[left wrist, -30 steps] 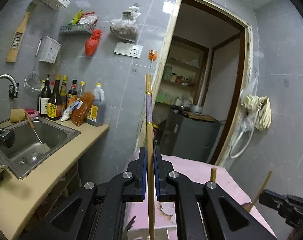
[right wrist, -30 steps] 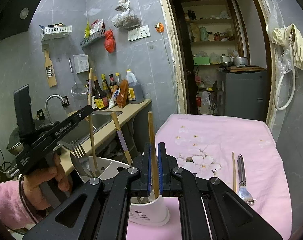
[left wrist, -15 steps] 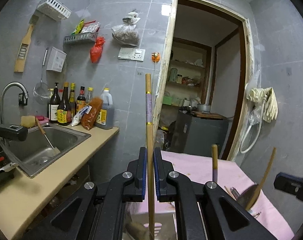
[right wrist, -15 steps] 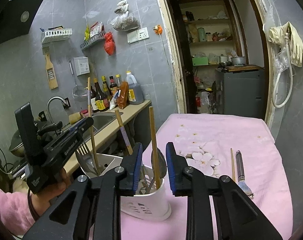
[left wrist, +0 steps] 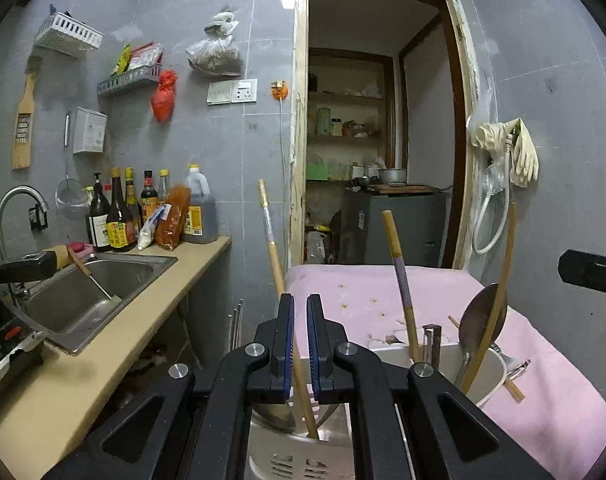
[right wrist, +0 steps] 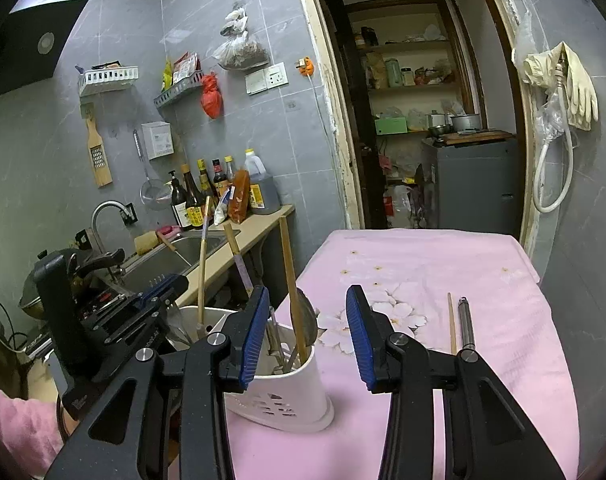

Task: Organize utensils
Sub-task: 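Open both tools to release the chopsticks into the caddy, then move both tools back to the metal-handled utensil and last chopstick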

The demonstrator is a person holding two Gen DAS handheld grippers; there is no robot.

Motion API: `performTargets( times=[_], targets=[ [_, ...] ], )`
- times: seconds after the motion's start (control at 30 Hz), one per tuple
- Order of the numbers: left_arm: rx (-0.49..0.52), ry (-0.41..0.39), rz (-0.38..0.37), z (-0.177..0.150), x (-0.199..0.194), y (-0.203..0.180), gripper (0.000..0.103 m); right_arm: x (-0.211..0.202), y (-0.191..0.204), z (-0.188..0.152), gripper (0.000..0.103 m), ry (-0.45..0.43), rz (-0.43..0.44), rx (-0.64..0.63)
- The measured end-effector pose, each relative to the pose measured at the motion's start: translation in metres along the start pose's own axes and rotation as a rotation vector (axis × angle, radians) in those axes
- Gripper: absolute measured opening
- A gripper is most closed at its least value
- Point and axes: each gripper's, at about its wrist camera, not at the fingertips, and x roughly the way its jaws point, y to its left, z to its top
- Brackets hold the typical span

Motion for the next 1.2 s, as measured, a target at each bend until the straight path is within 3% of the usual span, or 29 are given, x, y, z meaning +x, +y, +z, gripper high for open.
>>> performTargets(
  times=[0.23,0.53,0.6,0.73,0.83,0.97,1.2],
  targets=[
    [-0.013,0.046,-0.026,0.003,0.004,0.0,0.007,-0.007,-0.001,0.003,0.036,-0.014,-0.004,-0.007],
    [-0.065,0.05,-0.065,0.018,-0.004,-0.003,0.007,-0.025,-0.021,0.008,0.052,-0.064,-0.094,0.018],
    [-0.068,0.055,-0.07,0.023,-0.004,-0.007,0.011,-0.029,-0.027,0.012,0.056,-0.076,-0.112,0.018],
    [-0.074,0.044,-0.078,0.032,-0.011,-0.016,0.038,-0.037,-0.04,0.021,0.067,-0.1,-0.152,0.016],
    [-0.072,0.043,-0.088,0.037,-0.017,-0.026,0.046,-0.043,-0.052,0.027,0.075,-0.12,-0.184,0.015],
    [-0.073,0.048,-0.089,0.045,-0.021,-0.046,0.077,-0.05,-0.074,0.037,0.087,-0.135,-0.223,0.009],
    [-0.073,0.034,-0.101,0.054,-0.02,-0.091,0.101,-0.06,-0.116,0.049,0.098,-0.143,-0.285,-0.018]
  ],
)
